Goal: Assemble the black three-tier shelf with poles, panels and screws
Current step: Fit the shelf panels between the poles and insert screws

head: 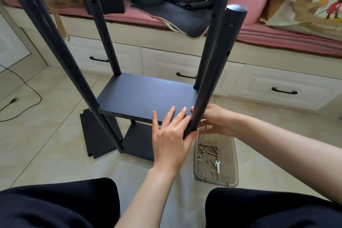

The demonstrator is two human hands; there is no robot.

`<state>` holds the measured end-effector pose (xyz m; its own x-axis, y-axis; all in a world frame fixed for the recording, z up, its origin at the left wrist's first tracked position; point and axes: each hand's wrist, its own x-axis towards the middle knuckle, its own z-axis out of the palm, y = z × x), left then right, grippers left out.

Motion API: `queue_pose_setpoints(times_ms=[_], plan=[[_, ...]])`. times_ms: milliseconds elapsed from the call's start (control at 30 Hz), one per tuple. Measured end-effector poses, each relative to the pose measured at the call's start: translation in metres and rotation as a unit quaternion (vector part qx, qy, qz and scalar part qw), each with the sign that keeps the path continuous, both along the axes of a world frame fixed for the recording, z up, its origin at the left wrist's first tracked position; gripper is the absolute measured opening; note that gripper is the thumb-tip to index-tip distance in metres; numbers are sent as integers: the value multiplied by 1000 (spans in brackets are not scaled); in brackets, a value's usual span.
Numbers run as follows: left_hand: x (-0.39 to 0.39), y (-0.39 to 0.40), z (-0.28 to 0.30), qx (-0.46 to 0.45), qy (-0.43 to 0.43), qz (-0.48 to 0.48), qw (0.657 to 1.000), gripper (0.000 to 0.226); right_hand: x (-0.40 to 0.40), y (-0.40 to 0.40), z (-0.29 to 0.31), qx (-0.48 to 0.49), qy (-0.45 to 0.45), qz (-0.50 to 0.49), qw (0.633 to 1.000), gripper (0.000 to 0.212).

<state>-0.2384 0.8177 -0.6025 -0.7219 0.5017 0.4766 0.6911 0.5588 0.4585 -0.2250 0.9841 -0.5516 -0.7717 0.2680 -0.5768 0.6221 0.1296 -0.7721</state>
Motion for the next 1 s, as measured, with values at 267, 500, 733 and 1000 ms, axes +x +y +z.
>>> queue_pose_setpoints(times_ms=[267,500,733,1000], plan=[[-3,-5,-11,-67,60,7,996,63,11,9,2,-43,-9,30,999,34],[-3,-2,-17,-64,98,19,993,57,45,49,-18,-54,-4,-43,998,22],[-4,2,-25,-48,146,31,988,50,81,68,-93,-74,-34,-77,994,15],[-7,5,-33,-29,168,36,985,45,76,69,-190,36,-56,-72,995,10]])
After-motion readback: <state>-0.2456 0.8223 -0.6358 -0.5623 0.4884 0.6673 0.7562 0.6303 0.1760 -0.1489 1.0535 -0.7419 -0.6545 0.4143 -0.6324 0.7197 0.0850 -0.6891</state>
